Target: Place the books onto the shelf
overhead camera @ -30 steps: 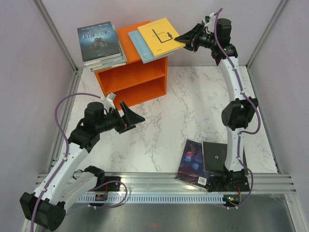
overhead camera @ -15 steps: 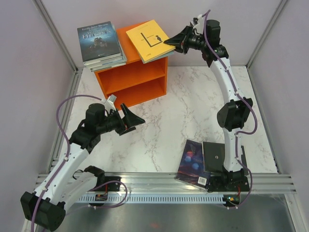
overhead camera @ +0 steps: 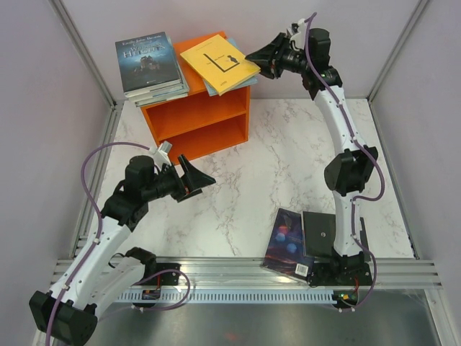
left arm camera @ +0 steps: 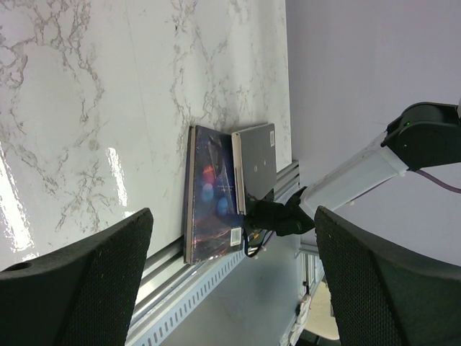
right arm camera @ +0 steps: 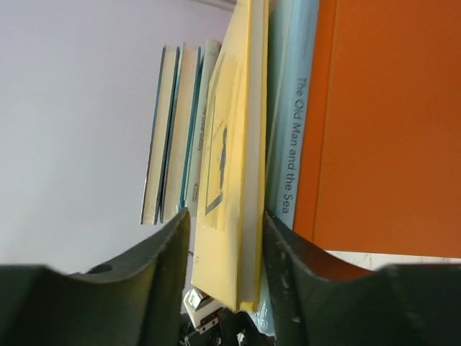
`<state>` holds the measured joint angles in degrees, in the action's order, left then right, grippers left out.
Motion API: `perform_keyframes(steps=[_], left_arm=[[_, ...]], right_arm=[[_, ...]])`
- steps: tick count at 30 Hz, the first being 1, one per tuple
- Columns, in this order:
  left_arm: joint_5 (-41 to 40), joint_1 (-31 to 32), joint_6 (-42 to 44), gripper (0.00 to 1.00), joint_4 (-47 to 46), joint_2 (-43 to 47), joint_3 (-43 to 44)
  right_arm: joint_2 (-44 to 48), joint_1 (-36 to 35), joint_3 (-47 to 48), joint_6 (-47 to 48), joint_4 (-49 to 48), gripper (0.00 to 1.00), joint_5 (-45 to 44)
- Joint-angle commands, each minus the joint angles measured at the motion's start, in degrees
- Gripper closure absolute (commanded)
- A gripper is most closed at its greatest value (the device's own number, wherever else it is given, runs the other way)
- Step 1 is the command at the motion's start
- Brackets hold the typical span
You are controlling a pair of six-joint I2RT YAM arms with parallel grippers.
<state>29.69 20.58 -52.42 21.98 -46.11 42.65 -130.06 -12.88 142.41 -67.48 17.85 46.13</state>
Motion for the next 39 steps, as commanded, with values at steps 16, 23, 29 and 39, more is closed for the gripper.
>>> perform_keyframes(steps=[16,23,29,39], left_arm=[[0.8,-0.5,-0.2,0.06,-0.3,0.9,-0.1],[0.7,-0.5,-0.8,0.06,-0.2,2.6,-0.9],[-0.2,-0.5,-0.8,0.06,1.9,4.8,-1.3],[-1.1,-0.5,-0.6,0.06,3.7,6.6,-1.3]], right_arm=[[9.0,4.4,-4.3,8.2,4.9,0.37,-5.0],[8.3,2.0,-4.7,8.5,5.1,0.69,-6.1],[8.9,0.8,-6.7,9.9,5.6,0.74,-6.5],[15.1,0.9,-14.4,12.4,6.0,0.81,-6.7]])
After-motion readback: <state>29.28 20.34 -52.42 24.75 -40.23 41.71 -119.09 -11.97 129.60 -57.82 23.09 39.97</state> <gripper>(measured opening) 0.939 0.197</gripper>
